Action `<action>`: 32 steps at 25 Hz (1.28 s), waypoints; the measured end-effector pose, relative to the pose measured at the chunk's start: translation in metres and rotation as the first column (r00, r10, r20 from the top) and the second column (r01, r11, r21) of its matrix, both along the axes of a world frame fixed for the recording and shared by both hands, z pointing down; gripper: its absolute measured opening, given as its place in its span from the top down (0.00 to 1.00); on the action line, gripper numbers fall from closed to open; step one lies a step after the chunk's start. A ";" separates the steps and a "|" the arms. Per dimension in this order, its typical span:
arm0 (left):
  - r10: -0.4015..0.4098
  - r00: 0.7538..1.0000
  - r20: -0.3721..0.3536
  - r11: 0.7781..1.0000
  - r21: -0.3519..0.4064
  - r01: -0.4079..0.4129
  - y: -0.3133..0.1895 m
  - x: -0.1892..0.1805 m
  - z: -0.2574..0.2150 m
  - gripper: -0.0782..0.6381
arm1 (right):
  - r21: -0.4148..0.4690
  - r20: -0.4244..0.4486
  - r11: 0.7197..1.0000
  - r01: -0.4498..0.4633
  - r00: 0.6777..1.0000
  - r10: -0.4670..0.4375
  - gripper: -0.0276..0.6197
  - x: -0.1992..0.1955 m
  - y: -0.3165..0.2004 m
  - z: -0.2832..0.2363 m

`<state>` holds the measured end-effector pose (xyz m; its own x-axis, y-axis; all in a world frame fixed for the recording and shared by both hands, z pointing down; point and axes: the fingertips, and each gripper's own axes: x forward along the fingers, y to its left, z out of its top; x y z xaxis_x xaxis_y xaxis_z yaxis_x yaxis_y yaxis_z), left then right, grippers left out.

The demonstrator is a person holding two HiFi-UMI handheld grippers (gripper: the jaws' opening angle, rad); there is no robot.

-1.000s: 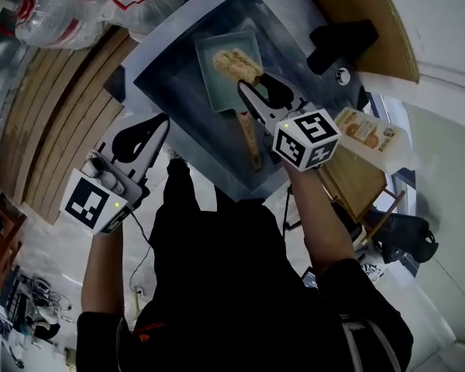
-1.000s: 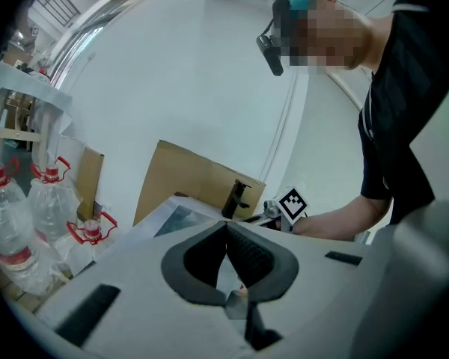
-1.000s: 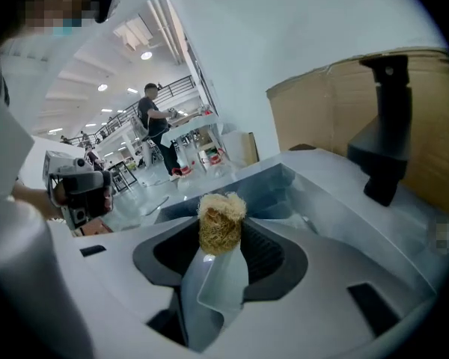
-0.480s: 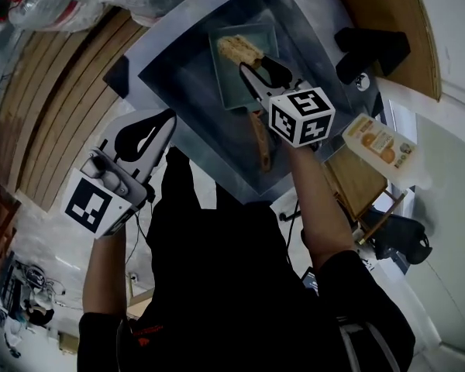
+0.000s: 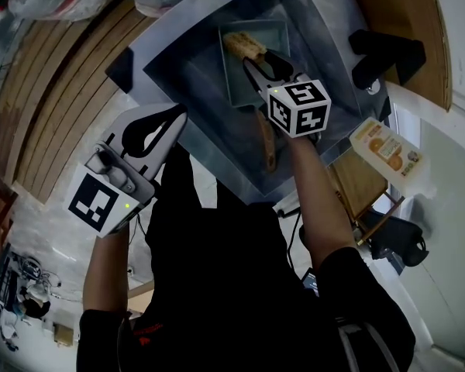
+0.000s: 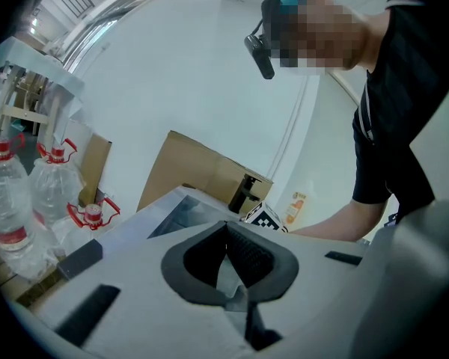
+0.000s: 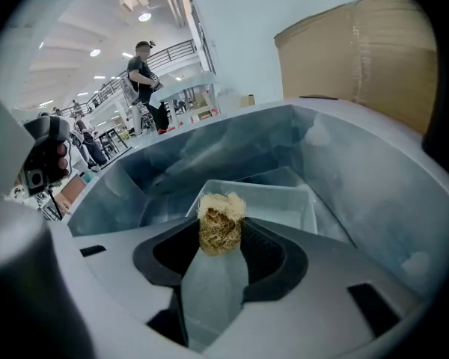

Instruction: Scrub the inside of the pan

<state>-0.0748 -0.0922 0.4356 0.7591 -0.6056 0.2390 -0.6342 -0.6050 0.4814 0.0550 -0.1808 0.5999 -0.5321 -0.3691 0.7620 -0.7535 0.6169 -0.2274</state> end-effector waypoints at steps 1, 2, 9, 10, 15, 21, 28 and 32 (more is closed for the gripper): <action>0.001 1.000 -0.001 1.000 -0.002 -0.001 0.000 0.000 0.001 0.87 | -0.004 -0.002 1.000 0.000 1.000 0.000 0.68 -0.001 0.001 0.002; 0.003 1.000 -0.001 1.000 -0.003 -0.003 0.001 0.001 0.002 0.87 | -0.007 -0.005 1.000 0.001 1.000 -0.001 0.68 -0.001 0.001 0.004; 0.015 1.000 -0.004 1.000 -0.017 -0.015 0.004 0.008 0.005 0.87 | -0.010 -0.026 1.000 0.012 1.000 -0.012 0.69 -0.001 0.001 0.009; 0.017 1.000 -0.004 1.000 -0.017 -0.017 0.003 0.009 0.004 0.87 | -0.010 -0.028 1.000 0.011 1.000 -0.012 0.69 0.000 0.000 0.009; 0.036 0.999 -0.006 0.999 -0.012 -0.036 0.000 0.020 0.001 0.87 | -0.010 -0.052 1.000 -0.004 0.999 0.004 0.69 0.013 -0.004 0.008; 0.062 0.998 -0.008 0.998 -0.010 -0.062 -0.006 0.035 -0.002 0.87 | -0.015 -0.088 0.998 -0.056 0.995 0.054 0.69 0.044 -0.012 0.009; 0.091 0.996 -0.005 0.996 -0.009 -0.091 -0.012 0.051 -0.004 0.87 | -0.017 -0.119 0.994 -0.109 0.987 0.107 0.69 0.073 -0.019 0.009; 0.098 0.995 -0.009 0.995 -0.009 -0.099 -0.012 0.055 -0.004 0.87 | -0.011 -0.130 0.992 -0.124 0.984 0.122 0.69 0.081 -0.022 0.009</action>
